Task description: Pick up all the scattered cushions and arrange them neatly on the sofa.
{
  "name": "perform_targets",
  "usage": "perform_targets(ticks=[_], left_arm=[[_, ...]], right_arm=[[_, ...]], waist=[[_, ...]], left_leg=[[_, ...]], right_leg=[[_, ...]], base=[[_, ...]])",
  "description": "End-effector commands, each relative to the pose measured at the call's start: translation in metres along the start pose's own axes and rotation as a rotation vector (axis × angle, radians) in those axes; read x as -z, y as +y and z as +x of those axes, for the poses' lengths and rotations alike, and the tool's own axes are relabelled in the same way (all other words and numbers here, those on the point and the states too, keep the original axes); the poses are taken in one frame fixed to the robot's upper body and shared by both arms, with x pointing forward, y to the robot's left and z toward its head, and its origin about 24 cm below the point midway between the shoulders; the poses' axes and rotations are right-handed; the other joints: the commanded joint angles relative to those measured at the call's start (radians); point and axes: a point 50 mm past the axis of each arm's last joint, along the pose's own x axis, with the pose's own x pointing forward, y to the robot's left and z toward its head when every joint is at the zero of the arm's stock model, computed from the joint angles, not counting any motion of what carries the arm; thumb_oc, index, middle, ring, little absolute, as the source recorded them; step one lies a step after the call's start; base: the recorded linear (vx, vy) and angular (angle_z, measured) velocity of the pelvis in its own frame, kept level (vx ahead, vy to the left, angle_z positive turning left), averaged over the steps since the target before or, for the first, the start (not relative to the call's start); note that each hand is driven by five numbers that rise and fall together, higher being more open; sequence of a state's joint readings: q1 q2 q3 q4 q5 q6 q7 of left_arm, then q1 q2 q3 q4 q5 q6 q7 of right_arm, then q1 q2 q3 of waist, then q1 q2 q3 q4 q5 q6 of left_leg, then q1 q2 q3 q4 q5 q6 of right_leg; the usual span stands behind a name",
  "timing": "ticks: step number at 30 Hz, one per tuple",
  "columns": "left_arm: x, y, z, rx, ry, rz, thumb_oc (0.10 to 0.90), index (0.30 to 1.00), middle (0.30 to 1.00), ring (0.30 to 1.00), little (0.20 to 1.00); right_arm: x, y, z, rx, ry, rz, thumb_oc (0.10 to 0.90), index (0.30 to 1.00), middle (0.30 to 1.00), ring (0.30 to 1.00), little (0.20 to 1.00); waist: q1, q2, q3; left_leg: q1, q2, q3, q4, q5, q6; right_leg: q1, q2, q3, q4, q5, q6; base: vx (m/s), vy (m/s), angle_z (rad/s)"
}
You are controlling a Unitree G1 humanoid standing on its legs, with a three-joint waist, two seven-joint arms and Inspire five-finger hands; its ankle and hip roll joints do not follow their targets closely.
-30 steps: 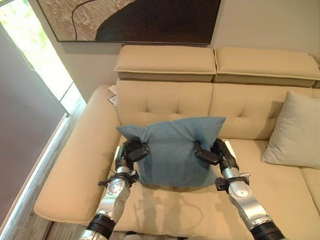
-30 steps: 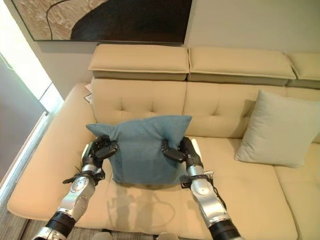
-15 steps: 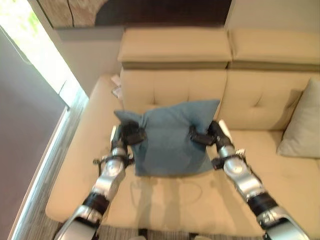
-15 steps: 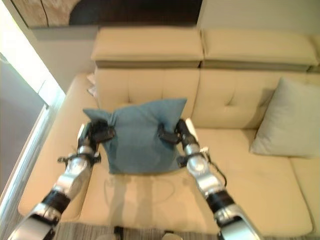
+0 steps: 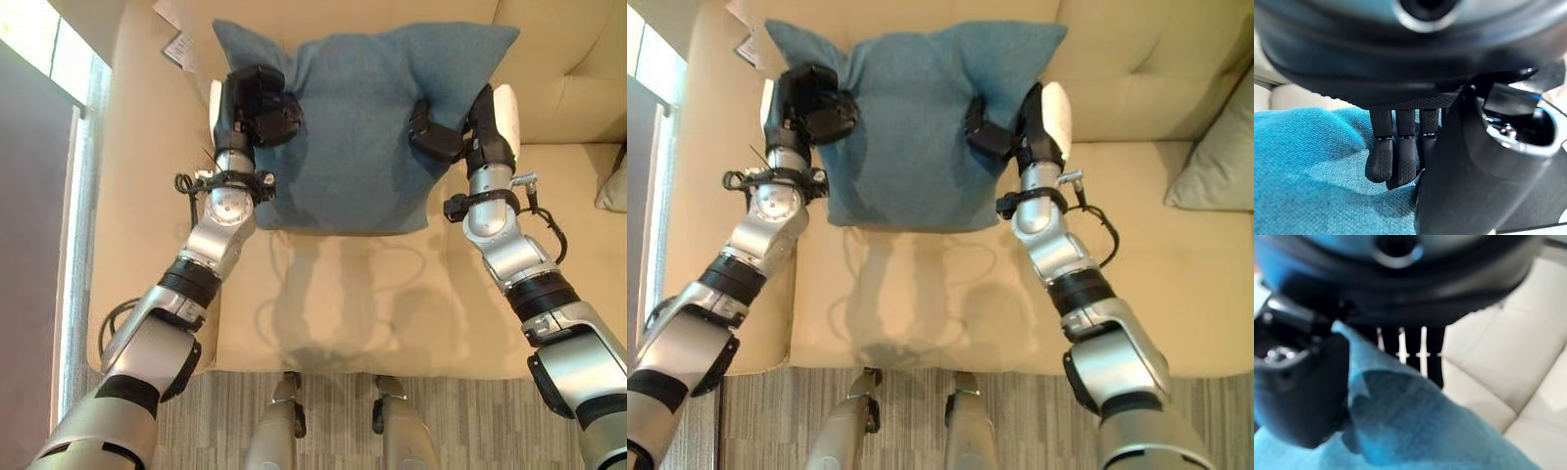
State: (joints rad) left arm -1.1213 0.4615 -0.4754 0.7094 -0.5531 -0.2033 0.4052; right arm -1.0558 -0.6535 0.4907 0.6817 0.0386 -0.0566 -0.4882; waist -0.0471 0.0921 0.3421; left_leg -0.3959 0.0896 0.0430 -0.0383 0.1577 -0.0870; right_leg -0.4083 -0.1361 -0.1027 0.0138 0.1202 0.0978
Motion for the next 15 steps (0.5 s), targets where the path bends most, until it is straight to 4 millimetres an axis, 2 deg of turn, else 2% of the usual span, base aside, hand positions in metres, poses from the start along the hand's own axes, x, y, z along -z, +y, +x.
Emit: perform_targets(ticks=[1,3,4,5,6,9,10,12,15], left_arm=[[-0.074,0.015,0.032,-0.047,-0.269,0.048,0.400,0.300,0.300,0.300,0.300],[-0.072,0.018,0.036,-0.056,-0.244,0.105,0.400,0.300,0.300,0.300,0.300],[-0.069,0.022,0.036,-0.072,-0.230,0.127,0.444,0.366,0.366,0.366,0.366],[-0.064,0.025,0.037,-0.088,-0.201,0.152,0.704,0.756,0.756,0.756,0.756],[-0.059,0.025,0.038,-0.094,-0.179,0.163,0.800,0.900,0.900,0.900,0.900],[-0.051,0.031,0.039,-0.103,-0.127,0.199,0.800,0.900,0.900,0.900,0.900],[-0.042,0.037,0.040,-0.103,-0.073,0.254,0.800,0.900,0.900,0.900,0.900],[-0.038,0.049,0.040,-0.160,-0.046,0.369,0.800,0.900,0.900,0.900,0.900],[-0.032,0.059,0.039,-0.231,-0.013,0.428,0.800,0.900,0.900,0.900,0.900]], right_arm=[[-0.052,-0.058,0.044,0.196,-0.177,-0.127,0.800,0.900,0.900,0.900,0.900],[-0.050,-0.060,0.049,0.170,-0.153,-0.213,0.800,0.900,0.900,0.900,0.900],[-0.050,-0.057,0.051,0.149,-0.151,-0.244,0.800,0.900,0.900,0.900,0.900],[-0.047,-0.055,0.052,0.137,-0.136,-0.277,0.800,0.900,0.900,0.900,0.900],[-0.045,-0.055,0.052,0.132,-0.121,-0.297,0.800,0.900,0.900,0.900,0.900],[-0.042,-0.054,0.054,0.129,-0.086,-0.320,0.800,0.900,0.900,0.900,0.900],[-0.038,-0.055,0.055,0.122,-0.053,-0.335,0.800,0.900,0.900,0.900,0.900],[-0.032,-0.057,0.055,0.133,-0.025,-0.355,0.800,0.900,0.900,0.900,0.900],[-0.021,-0.061,0.052,0.166,0.027,-0.300,0.800,0.900,0.900,0.900,0.900]], waist=[[0.005,-0.005,-0.074],[0.007,-0.002,-0.065],[0.007,-0.003,-0.060],[0.008,-0.003,-0.057],[0.008,-0.001,-0.055],[0.009,0.001,-0.050],[0.011,0.003,-0.049],[0.013,0.001,-0.050],[0.014,-0.004,-0.049]], left_leg=[[-0.073,-0.002,-0.017,0.031,-0.019,-0.038],[-0.080,-0.003,-0.015,0.030,-0.015,-0.038],[-0.082,-0.004,-0.013,0.029,-0.014,-0.038],[-0.085,-0.005,-0.011,0.029,-0.014,-0.038],[-0.086,-0.004,-0.011,0.029,-0.013,-0.039],[-0.089,-0.006,-0.011,0.028,-0.011,-0.038],[-0.090,-0.008,-0.011,0.028,-0.012,-0.037],[-0.089,-0.009,-0.014,0.029,-0.014,-0.037],[-0.085,-0.008,-0.016,0.033,-0.019,-0.035]], right_leg=[[-0.067,-0.042,0.049,0.114,-0.072,0.086],[-0.070,-0.043,0.049,0.102,-0.064,0.087],[-0.070,-0.042,0.049,0.095,-0.059,0.088],[-0.071,-0.042,0.049,0.088,-0.054,0.088],[-0.072,-0.043,0.048,0.082,-0.051,0.088],[-0.071,-0.042,0.047,0.071,-0.043,0.088],[-0.068,-0.043,0.045,0.062,-0.038,0.088],[-0.064,-0.042,0.044,0.055,-0.037,0.089],[-0.058,-0.039,0.045,0.053,-0.040,0.086]], base=[[-0.01,0.004,-0.08],[0.00,-0.002,-0.02],[0.00,0.000,0.00],[0.00,0.000,0.00],[0.00,0.000,0.00],[0.02,0.001,0.13],[0.03,-0.001,-0.15],[0.03,-0.010,-0.34],[0.01,-0.014,-0.07]])
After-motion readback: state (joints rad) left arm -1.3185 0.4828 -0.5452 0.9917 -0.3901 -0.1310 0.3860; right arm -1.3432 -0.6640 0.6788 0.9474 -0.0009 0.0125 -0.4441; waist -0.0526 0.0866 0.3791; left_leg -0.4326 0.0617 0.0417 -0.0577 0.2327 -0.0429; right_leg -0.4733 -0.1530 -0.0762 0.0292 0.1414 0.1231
